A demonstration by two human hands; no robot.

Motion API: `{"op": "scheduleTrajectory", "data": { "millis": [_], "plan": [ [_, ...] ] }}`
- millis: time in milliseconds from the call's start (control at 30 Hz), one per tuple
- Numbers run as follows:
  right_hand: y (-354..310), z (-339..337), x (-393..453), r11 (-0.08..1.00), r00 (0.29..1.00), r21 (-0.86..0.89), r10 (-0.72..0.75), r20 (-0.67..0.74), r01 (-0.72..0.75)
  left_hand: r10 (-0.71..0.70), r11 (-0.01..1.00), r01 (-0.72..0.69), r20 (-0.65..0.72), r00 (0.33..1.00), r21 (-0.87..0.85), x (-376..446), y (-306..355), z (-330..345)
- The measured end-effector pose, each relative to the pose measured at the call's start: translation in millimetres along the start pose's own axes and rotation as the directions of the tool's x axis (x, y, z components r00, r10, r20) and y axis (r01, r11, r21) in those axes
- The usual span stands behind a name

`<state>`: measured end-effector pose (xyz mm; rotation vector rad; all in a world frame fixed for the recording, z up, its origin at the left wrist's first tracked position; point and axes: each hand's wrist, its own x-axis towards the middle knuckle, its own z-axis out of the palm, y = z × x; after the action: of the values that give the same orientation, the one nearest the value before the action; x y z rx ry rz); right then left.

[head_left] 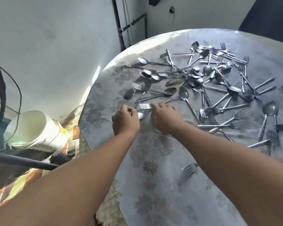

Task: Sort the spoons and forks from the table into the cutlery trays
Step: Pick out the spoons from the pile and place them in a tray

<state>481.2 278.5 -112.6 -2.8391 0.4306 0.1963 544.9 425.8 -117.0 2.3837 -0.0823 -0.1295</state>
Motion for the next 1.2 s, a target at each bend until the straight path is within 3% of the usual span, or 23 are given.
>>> {"op": "scheduleTrajectory", "data": {
  "millis": [133, 233, 333, 500, 600, 733, 900, 1033, 1100, 1200],
  "plan": [
    [1, 12, -2, 0.994, 0.99, -0.108, -0.036, -0.134, 0.021, 0.006, 1.0, -0.006, -0.003, 1.0, 0.008, 17, -3, 1],
    [10, 19, -1, 0.993, 0.993, -0.102, -0.067, -0.099, 0.057, -0.005, 0.999, 0.005, -0.003, 1.0, 0.042, 31, -2, 1],
    [17, 22, -4, 0.998, 0.998, 0.026, -0.047, -0.044, 0.048, 0.0, 0.993, -0.005, 0.037, 0.999, 0.122, 45, 3, 3],
    [24, 9, -11, 0.936, 0.985, 0.339, 0.136, -0.104, -0.094, -0.008, 0.967, -0.041, 0.192, 0.981, 0.252, 65, 15, 12],
    [24, 4, -8, 0.915, 0.955, 0.389, 0.203, -0.215, -0.107, 0.014, 0.947, -0.081, 0.212, 0.977, 0.312, 67, 16, 17],
    [26, -6, 15, 0.892, 0.934, 0.421, 0.277, -0.225, -0.163, -0.016, 0.93, -0.066, 0.219, 0.975, 0.361, 65, 15, 21],
    [24, -14, 50, 0.936, 0.951, 0.324, 0.217, -0.221, -0.139, -0.193, 0.934, 0.073, 0.325, 0.926, 0.348, 65, 17, 16],
    [19, -19, 75, 0.971, 0.975, 0.188, 0.177, -0.137, -0.15, -0.231, 0.962, 0.151, 0.381, 0.895, 0.228, 63, 13, 5],
    [18, -15, 77, 0.974, 0.976, 0.154, 0.185, -0.112, -0.167, -0.244, 0.966, 0.19, 0.368, 0.897, 0.177, 64, 6, -2],
    [17, -8, 69, 0.973, 0.969, 0.142, 0.202, -0.139, -0.183, -0.246, 0.959, 0.202, 0.233, 0.941, 0.199, 67, -1, -17]
  ]
}}
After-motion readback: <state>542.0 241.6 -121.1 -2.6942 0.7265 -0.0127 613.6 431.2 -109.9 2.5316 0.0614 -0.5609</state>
